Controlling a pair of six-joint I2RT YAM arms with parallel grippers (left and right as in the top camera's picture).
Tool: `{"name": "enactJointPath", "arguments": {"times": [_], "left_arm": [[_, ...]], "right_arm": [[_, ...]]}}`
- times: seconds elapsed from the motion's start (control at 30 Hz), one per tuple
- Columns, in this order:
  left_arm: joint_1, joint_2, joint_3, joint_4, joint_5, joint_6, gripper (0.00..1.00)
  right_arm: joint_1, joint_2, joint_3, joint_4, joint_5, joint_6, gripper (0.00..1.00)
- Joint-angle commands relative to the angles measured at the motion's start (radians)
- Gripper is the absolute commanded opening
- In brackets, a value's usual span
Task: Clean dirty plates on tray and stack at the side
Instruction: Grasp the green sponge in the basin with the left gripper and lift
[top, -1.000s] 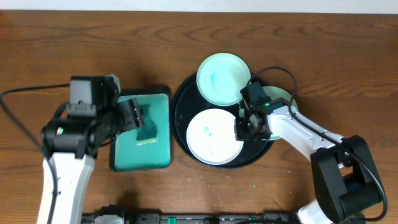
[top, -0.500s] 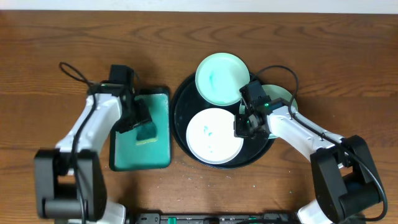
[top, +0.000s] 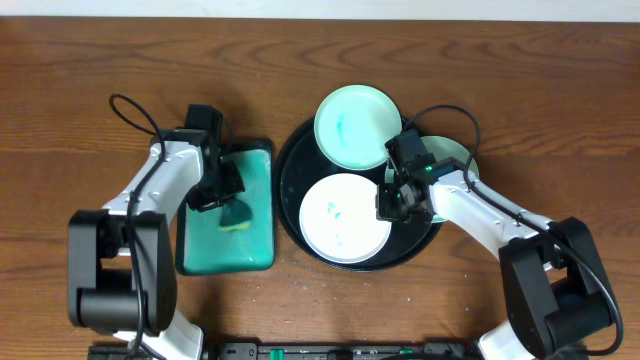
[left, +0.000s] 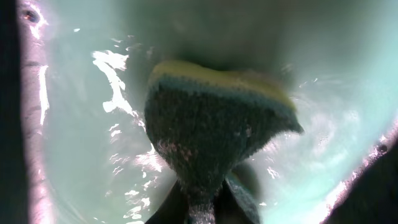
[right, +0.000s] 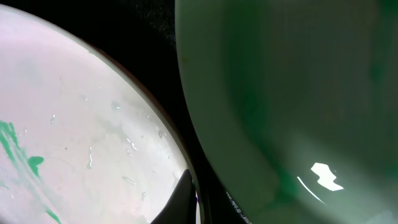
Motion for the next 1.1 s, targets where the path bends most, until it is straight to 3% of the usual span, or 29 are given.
{"name": "enactJointPath", "arguments": {"times": [0.0,0.07,0.13,0.5,0.57,0.67,0.9,1.07], "left_arm": [[0.003,-0.111,0.045,-0.035,-0.031,0.024,0.39],[0.003,-0.138,0.045,-0.060,-0.031,0.024,0.55],[0.003,-0.141,0.042,-0.082,-0.031,0.024,0.60],[0.003,-0.056,-0.130,0.077,-0.031,0.023,0.61],[0.003,-0.032,-0.155,0.102,-0.031,0.023,0.51],[0.003,-0.013,-0.157,0.101,-0.031,0.023,0.08],[0.003,-0.087,-0.032,-0.041,-0.024,0.023,0.07],[0.003,-0.238,0.092,-0.177,-0.024,0.023,0.07]], "right_arm": [[0.000,0.019,0.001,0.021,0.087,0.033,0.01],[0.000,0.019,0.001,0.021,0.087,0.034,0.01],[0.000,0.019,0.001,0.021,0.087,0.034,0.01],[0.000,0.019,0.001,0.021,0.087,0.034,0.01],[0.000,0.019,0.001,0.020,0.087,0.033,0.01],[0.000,0.019,0.001,0.014,0.087,0.033,0.01],[0.000,0.019,0.001,0.010,0.087,0.033,0.01],[0.000,0.019,0.001,0.010,0.092,0.033,0.01]]}}
